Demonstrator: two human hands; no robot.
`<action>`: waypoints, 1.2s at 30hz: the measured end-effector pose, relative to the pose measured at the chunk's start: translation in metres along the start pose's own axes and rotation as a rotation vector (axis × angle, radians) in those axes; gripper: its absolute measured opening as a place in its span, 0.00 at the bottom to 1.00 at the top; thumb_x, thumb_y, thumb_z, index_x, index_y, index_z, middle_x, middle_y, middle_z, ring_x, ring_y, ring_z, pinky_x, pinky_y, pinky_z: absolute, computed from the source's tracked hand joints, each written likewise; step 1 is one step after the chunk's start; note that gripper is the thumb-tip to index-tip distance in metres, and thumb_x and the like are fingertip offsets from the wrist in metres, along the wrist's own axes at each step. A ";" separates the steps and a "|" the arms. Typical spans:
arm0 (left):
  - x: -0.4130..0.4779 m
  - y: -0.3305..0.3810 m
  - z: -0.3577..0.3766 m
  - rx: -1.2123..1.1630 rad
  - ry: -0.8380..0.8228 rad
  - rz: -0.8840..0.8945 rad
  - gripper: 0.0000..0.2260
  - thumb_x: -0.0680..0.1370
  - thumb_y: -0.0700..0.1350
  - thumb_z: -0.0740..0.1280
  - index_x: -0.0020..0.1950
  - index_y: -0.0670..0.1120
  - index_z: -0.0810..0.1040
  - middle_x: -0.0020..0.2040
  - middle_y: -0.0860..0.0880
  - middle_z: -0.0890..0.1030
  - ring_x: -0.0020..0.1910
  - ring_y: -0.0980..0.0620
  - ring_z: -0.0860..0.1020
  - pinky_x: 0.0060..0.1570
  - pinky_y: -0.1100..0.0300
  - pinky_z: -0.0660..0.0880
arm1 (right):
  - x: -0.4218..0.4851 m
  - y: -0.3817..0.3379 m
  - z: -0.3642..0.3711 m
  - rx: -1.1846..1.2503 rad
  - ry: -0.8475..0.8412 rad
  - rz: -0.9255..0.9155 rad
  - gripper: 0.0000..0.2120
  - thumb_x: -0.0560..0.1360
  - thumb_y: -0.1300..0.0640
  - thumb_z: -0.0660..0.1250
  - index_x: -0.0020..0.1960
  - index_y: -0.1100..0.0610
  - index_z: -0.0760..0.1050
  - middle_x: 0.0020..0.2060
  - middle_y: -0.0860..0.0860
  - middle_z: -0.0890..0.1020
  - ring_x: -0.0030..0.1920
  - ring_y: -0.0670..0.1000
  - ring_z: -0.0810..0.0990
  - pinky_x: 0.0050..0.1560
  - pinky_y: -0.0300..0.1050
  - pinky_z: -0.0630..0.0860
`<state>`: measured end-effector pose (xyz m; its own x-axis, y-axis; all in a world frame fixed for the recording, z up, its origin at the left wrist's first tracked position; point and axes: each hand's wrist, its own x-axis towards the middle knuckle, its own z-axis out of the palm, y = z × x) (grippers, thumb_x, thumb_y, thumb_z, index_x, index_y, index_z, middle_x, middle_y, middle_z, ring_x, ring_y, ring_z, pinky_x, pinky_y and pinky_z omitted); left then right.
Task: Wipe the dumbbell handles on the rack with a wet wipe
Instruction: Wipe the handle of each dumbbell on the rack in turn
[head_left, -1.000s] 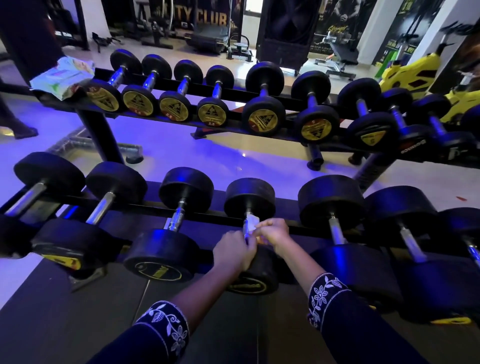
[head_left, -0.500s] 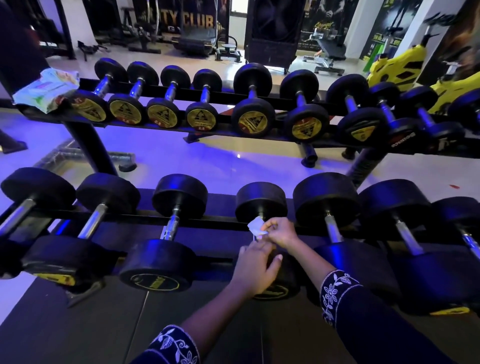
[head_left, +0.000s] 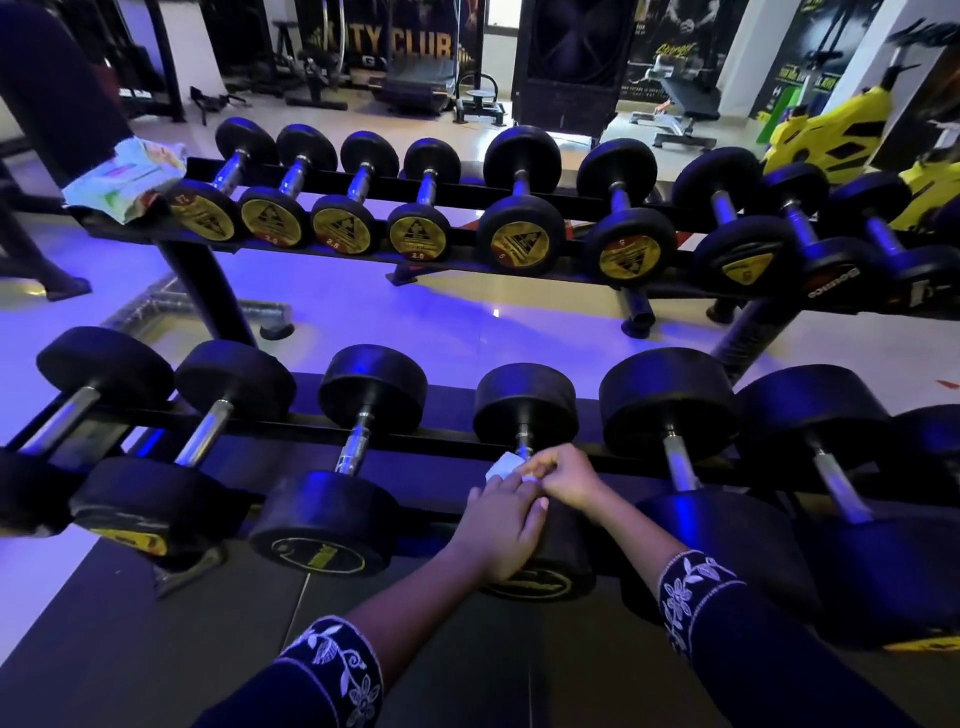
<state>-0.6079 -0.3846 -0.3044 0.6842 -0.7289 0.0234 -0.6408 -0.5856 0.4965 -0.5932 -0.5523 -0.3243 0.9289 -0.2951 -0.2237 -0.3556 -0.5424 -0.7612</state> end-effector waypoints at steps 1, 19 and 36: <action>0.002 0.001 -0.002 0.027 -0.023 0.003 0.22 0.81 0.56 0.46 0.68 0.48 0.70 0.65 0.47 0.72 0.61 0.46 0.69 0.58 0.48 0.66 | 0.003 -0.004 0.000 -0.001 0.061 0.004 0.10 0.67 0.68 0.71 0.45 0.58 0.84 0.32 0.52 0.80 0.36 0.47 0.73 0.37 0.36 0.69; 0.004 0.006 0.000 0.095 -0.030 0.031 0.18 0.83 0.54 0.48 0.63 0.47 0.70 0.64 0.45 0.72 0.59 0.46 0.69 0.56 0.49 0.66 | 0.015 -0.023 -0.004 -0.062 0.372 0.003 0.07 0.67 0.61 0.75 0.45 0.60 0.84 0.42 0.54 0.85 0.44 0.49 0.83 0.42 0.32 0.69; 0.006 0.010 -0.004 0.112 -0.055 0.027 0.17 0.83 0.54 0.49 0.64 0.48 0.69 0.65 0.46 0.71 0.60 0.45 0.69 0.56 0.49 0.66 | 0.018 -0.015 0.003 0.874 0.095 0.505 0.11 0.78 0.68 0.54 0.43 0.63 0.73 0.23 0.55 0.78 0.20 0.49 0.77 0.20 0.36 0.72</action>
<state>-0.6091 -0.3938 -0.2960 0.6482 -0.7614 -0.0133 -0.6956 -0.5991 0.3966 -0.5709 -0.5471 -0.3193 0.6653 -0.4127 -0.6221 -0.4687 0.4177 -0.7783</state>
